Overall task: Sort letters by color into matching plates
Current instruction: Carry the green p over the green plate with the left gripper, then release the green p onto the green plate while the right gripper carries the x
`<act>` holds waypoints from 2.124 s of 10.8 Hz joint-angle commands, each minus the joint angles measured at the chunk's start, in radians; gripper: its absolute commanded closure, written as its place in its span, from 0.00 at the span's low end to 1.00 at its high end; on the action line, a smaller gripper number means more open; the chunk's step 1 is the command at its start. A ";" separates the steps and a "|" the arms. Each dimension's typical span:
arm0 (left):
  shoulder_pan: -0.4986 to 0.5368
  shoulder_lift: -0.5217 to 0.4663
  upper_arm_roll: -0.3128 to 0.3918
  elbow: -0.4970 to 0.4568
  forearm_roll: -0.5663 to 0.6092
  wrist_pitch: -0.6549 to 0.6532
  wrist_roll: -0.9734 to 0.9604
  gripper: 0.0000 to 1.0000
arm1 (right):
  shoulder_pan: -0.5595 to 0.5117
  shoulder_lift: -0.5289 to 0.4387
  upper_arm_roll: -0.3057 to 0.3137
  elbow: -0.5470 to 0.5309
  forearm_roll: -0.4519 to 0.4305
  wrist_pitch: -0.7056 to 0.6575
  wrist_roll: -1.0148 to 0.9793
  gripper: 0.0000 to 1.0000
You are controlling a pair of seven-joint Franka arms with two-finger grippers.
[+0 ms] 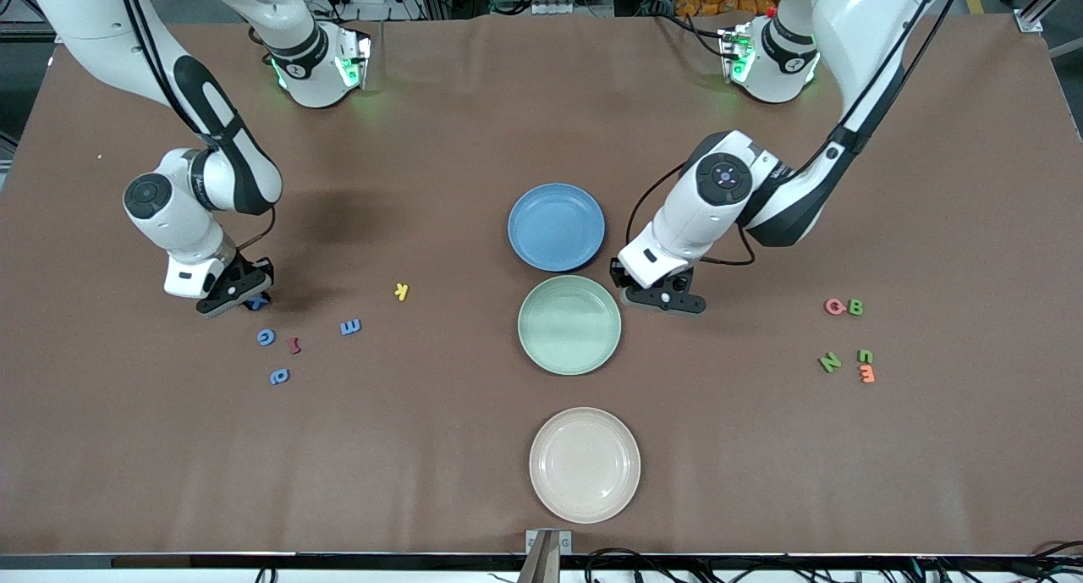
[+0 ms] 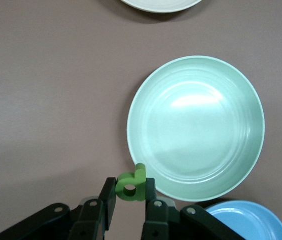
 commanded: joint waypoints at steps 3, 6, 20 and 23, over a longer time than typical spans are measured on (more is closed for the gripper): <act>-0.301 0.104 0.226 0.120 0.049 -0.004 -0.140 1.00 | -0.015 -0.041 0.079 0.008 0.010 -0.060 0.183 0.71; -0.382 0.154 0.279 0.174 0.047 -0.004 -0.224 1.00 | -0.015 -0.069 0.113 0.008 0.010 -0.105 0.255 0.71; -0.215 0.061 0.276 0.146 0.092 -0.141 -0.150 0.00 | 0.370 -0.098 0.308 0.153 0.010 -0.296 1.312 0.70; -0.149 0.027 0.267 0.126 0.092 -0.146 -0.074 0.00 | 0.499 -0.026 0.306 0.337 0.008 -0.462 1.469 0.69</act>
